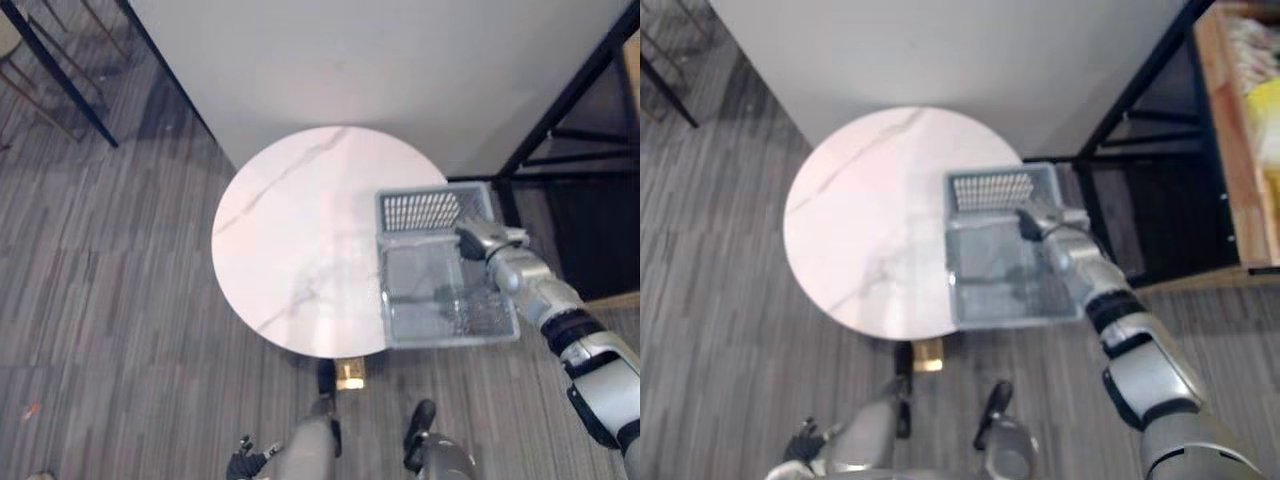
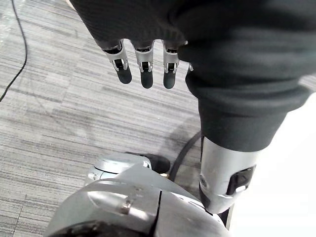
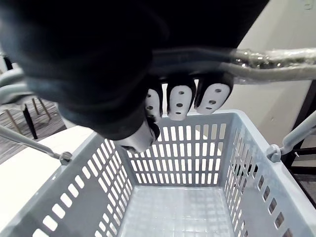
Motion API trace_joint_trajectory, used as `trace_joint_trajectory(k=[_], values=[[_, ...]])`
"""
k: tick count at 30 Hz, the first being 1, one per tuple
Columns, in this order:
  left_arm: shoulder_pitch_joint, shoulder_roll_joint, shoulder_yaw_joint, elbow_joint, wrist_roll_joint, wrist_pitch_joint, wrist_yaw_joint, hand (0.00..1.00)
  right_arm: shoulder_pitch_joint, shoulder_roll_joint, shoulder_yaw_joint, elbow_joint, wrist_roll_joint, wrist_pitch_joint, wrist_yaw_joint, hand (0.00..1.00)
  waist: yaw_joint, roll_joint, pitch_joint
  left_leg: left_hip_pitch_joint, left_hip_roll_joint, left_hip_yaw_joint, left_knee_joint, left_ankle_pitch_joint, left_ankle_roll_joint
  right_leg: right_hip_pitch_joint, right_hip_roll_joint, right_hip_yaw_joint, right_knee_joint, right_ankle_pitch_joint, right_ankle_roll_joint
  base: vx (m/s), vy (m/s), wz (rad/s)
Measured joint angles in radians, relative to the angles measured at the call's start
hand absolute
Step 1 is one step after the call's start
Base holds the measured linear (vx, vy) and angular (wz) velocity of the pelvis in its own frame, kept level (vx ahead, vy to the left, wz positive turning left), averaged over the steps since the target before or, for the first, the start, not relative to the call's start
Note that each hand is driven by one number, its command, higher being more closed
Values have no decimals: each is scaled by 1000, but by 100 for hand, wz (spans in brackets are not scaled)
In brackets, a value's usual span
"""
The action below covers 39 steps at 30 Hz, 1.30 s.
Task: Pick vegetable in the basket
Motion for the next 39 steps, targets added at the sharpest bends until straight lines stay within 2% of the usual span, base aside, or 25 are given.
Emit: trace_joint_trajectory(k=[3, 6, 10, 12, 20, 23, 26, 32, 33, 35, 38, 39], values=[[3, 4, 1, 5, 41, 10, -14, 0, 115, -44, 17, -121, 4, -37, 37, 100, -6, -4, -61, 17, 1, 2, -4, -3, -2, 13, 1, 10, -2, 0, 1, -16, -1, -6], [5, 5, 3, 20, 74, 13, -20, 0, 193, -83, 15, -206, 17, -70, 44, 100, -17, -4, -95, 31, 6, 10, -6, -7, -1, 17, 5, 28, -3, -2, 1, -44, -2, -12], [16, 8, 3, 40, 103, 32, -23, 0, 306, -118, -19, -288, 61, -84, 70, 100, -34, -6, -133, 48, 10, 34, -7, -19, 2, 20, 13, 71, -10, -6, 5, -37, 4, -20], [27, 8, 4, 42, 118, 33, -32, 0, 356, -142, -34, -315, 73, -92, 80, 100, -57, -3, -151, 54, 11, 36, -6, -21, 3, 28, 15, 97, -20, -6, 6, 1, 5, -2], [48, 9, 12, 62, 123, 34, -58, 0, 466, -195, -104, -376, 79, -106, 84, 100, -65, 3, -190, 88, 9, 112, -6, -43, 13, 26, 27, 204, -45, 7, 13, 34, 8, -26], [62, 8, 28, 77, 123, 34, -61, 0, 496, -200, -111, -410, 81, -116, 83, 100, -79, 6, -200, 118, 10, 149, -4, -55, 8, 36, 30, 242, -60, 25, 16, 82, -7, -33], [69, 0, 43, 80, 123, 34, -65, 0, 543, -200, -146, -414, 81, -131, 84, 100, -87, 11, -204, 141, 10, 151, 1, -60, 12, 61, 30, 242, -58, 25, 15, 90, -12, -8], [80, -14, 52, 74, 123, 33, -63, 0, 619, -203, -247, -433, 82, -130, 83, 100, -88, 14, -205, 165, 3, 164, 1, -73, 11, 61, 27, 254, -26, 11, 11, 31, 12, -5], [83, -15, 52, 75, 123, 34, -63, 0, 671, -203, -299, -468, 82, -130, 81, 100, -96, 3, -199, 180, -7, 166, 1, -82, 10, 49, 13, 258, 16, -22, 15, -18, 59, -1], [88, -12, 50, 76, 128, 37, -61, 0, 726, -201, -356, -529, 81, -129, 78, 100, -114, -7, -195, 186, -23, 184, 1, -86, 15, 21, -10, 282, 61, -45, 26, -26, 79, -28], [76, 1, 47, 71, 173, 43, -60, 0, 769, -196, -415, -602, 80, -128, 71, 100, -119, -16, -195, 151, -42, 270, 0, -95, 31, -63, -14, 364, 56, -17, 60, -33, 96, -71], [70, 20, 45, 66, 192, 43, -62, 0, 780, -185, -423, -630, 80, -125, 69, 100, -146, -41, -197, 127, -65, 305, 4, -94, 39, -97, -28, 391, 32, 4, 53, -31, 128, -75]])
